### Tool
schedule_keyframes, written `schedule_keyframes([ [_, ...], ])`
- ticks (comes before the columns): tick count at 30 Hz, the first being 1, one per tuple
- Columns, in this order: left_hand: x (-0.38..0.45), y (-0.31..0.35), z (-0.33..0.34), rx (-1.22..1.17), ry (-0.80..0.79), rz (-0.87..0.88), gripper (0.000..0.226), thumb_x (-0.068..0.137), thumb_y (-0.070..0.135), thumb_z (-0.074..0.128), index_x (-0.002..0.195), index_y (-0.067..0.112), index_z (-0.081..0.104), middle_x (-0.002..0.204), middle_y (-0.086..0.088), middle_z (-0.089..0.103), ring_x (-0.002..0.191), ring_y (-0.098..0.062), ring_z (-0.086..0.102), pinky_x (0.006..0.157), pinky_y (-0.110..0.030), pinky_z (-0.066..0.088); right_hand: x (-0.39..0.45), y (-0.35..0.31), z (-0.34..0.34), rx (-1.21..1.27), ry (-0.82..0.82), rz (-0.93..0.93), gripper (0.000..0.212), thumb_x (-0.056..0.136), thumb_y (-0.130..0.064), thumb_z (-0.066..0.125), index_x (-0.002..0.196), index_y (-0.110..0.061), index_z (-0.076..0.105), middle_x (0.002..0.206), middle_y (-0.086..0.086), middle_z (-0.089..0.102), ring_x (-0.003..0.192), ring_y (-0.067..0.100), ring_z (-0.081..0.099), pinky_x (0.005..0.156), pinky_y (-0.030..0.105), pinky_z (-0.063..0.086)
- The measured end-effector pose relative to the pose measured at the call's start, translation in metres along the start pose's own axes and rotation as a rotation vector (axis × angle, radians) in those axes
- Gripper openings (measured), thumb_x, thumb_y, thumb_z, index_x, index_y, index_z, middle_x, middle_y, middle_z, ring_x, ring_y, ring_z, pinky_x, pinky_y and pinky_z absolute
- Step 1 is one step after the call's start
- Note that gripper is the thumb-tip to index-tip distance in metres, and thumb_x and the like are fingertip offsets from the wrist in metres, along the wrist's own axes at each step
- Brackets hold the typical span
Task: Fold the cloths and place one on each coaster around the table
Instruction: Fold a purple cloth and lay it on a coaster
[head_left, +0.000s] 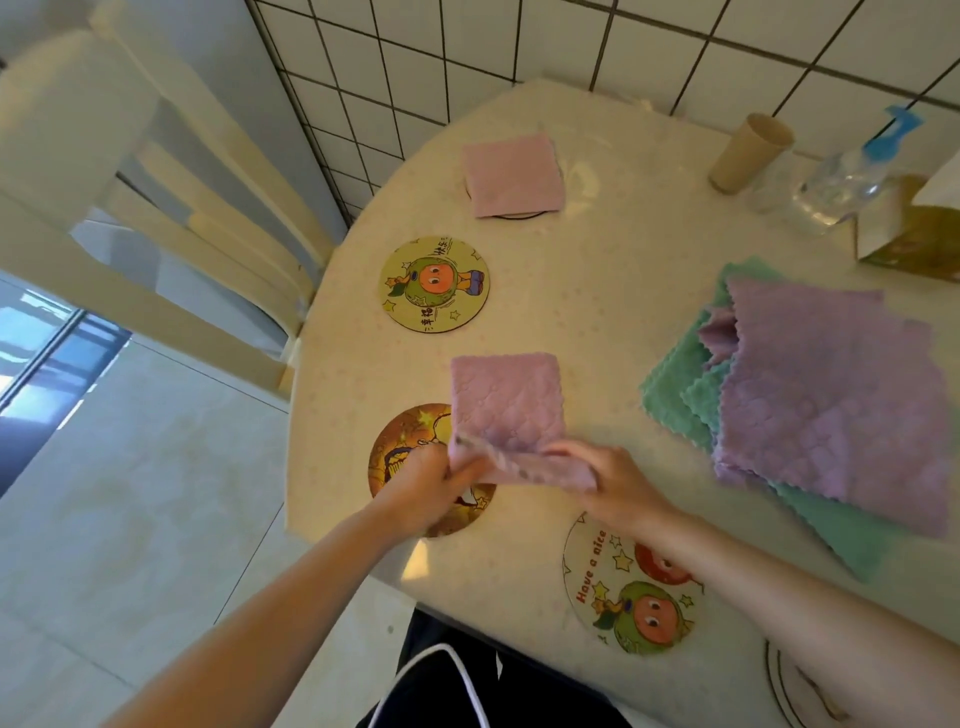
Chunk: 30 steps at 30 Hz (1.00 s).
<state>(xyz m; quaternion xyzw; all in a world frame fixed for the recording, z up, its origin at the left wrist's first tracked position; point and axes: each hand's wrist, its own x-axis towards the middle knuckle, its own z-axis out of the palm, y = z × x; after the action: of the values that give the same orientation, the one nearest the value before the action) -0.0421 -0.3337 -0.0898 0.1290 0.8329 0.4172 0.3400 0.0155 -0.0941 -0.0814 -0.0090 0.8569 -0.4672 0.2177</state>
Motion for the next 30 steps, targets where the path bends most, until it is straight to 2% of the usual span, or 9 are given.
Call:
schedule_keyframes([
  [2, 0.016, 0.013, -0.011, -0.172, 0.116, -0.125, 0.049, 0.091, 0.044, 0.055, 0.084, -0.005, 0.062, 0.068, -0.009, 0.058, 0.057, -0.02, 0.049, 0.054, -0.034, 0.041, 0.017, -0.012, -0.006, 0.131, 0.239, 0.064, 0.008, 0.091, -0.026, 0.059, 0.098, -0.025, 0.062, 0.083, 0.0, 0.069, 0.066, 0.019, 0.063, 0.061, 0.038, 0.052],
  [4, 0.033, 0.023, -0.019, -0.308, 0.206, -0.21, 0.042, 0.092, 0.038, 0.058, 0.09, -0.003, 0.064, 0.073, -0.011, 0.059, 0.063, -0.018, 0.051, 0.055, -0.03, 0.041, 0.039, -0.015, -0.008, 0.235, 0.359, 0.16, 0.014, 0.089, -0.031, 0.06, 0.095, -0.019, 0.061, 0.085, 0.004, 0.067, 0.076, 0.018, 0.062, 0.066, 0.035, 0.05],
  [6, 0.047, 0.026, -0.02, -0.408, 0.254, -0.269, 0.036, 0.091, 0.034, 0.061, 0.097, -0.001, 0.065, 0.084, -0.02, 0.065, 0.07, -0.021, 0.056, 0.061, -0.035, 0.048, 0.059, -0.014, -0.007, 0.284, 0.386, 0.293, 0.022, 0.089, -0.03, 0.058, 0.099, -0.011, 0.06, 0.088, 0.005, 0.065, 0.081, 0.017, 0.06, 0.069, 0.032, 0.048],
  [9, 0.059, 0.017, -0.014, -0.388, 0.303, -0.351, 0.029, 0.089, 0.031, 0.06, 0.094, 0.003, 0.065, 0.091, -0.021, 0.068, 0.075, -0.026, 0.061, 0.073, -0.047, 0.055, 0.077, -0.01, -0.002, 0.248, 0.431, 0.414, 0.02, 0.091, -0.027, 0.056, 0.091, -0.008, 0.061, 0.083, 0.001, 0.063, 0.08, 0.018, 0.058, 0.066, 0.029, 0.044],
  [15, 0.069, 0.014, -0.01, -0.265, 0.427, -0.288, 0.033, 0.092, 0.035, 0.052, 0.076, 0.007, 0.057, 0.062, -0.004, 0.054, 0.06, -0.021, 0.046, 0.057, -0.034, 0.037, 0.089, -0.006, -0.002, 0.228, 0.582, 0.414, 0.023, 0.091, -0.033, 0.056, 0.089, -0.011, 0.062, 0.083, 0.0, 0.066, 0.077, 0.015, 0.06, 0.067, 0.029, 0.047],
  [19, 0.078, 0.014, -0.011, -0.084, 0.461, -0.266, 0.033, 0.094, 0.044, 0.047, 0.083, 0.016, 0.06, 0.071, 0.0, 0.062, 0.066, -0.02, 0.056, 0.059, -0.037, 0.049, 0.095, 0.001, -0.001, 0.071, 0.593, 0.456, 0.025, 0.094, -0.036, 0.05, 0.085, -0.013, 0.057, 0.078, -0.002, 0.062, 0.073, 0.018, 0.058, 0.062, 0.029, 0.041],
  [23, 0.073, 0.016, -0.009, 0.219, 0.538, -0.251, 0.027, 0.096, 0.039, 0.047, 0.114, 0.02, 0.053, 0.103, -0.003, 0.064, 0.081, -0.024, 0.062, 0.063, -0.036, 0.051, 0.1, 0.003, 0.0, -0.125, 0.556, 0.517, 0.03, 0.094, -0.041, 0.045, 0.082, -0.015, 0.054, 0.075, 0.0, 0.062, 0.07, 0.023, 0.059, 0.059, 0.032, 0.044],
  [27, 0.062, -0.001, -0.006, 0.782, 0.512, 0.188, 0.049, 0.089, 0.021, 0.058, 0.136, 0.016, 0.044, 0.12, -0.013, 0.051, 0.102, -0.033, 0.053, 0.08, -0.041, 0.046, 0.104, 0.001, 0.0, -0.274, 0.529, 0.549, 0.029, 0.094, -0.044, 0.044, 0.084, -0.018, 0.053, 0.075, -0.001, 0.062, 0.067, 0.023, 0.059, 0.057, 0.033, 0.045],
  [30, 0.061, -0.016, -0.008, 0.913, 0.335, 0.284, 0.05, 0.099, 0.039, 0.037, 0.143, 0.016, 0.04, 0.148, -0.011, 0.039, 0.135, -0.033, 0.036, 0.106, -0.048, 0.034, 0.104, 0.003, -0.004, -0.28, 0.535, 0.529, 0.028, 0.091, -0.044, 0.051, 0.081, -0.018, 0.053, 0.075, 0.0, 0.063, 0.067, 0.023, 0.06, 0.058, 0.034, 0.048],
])
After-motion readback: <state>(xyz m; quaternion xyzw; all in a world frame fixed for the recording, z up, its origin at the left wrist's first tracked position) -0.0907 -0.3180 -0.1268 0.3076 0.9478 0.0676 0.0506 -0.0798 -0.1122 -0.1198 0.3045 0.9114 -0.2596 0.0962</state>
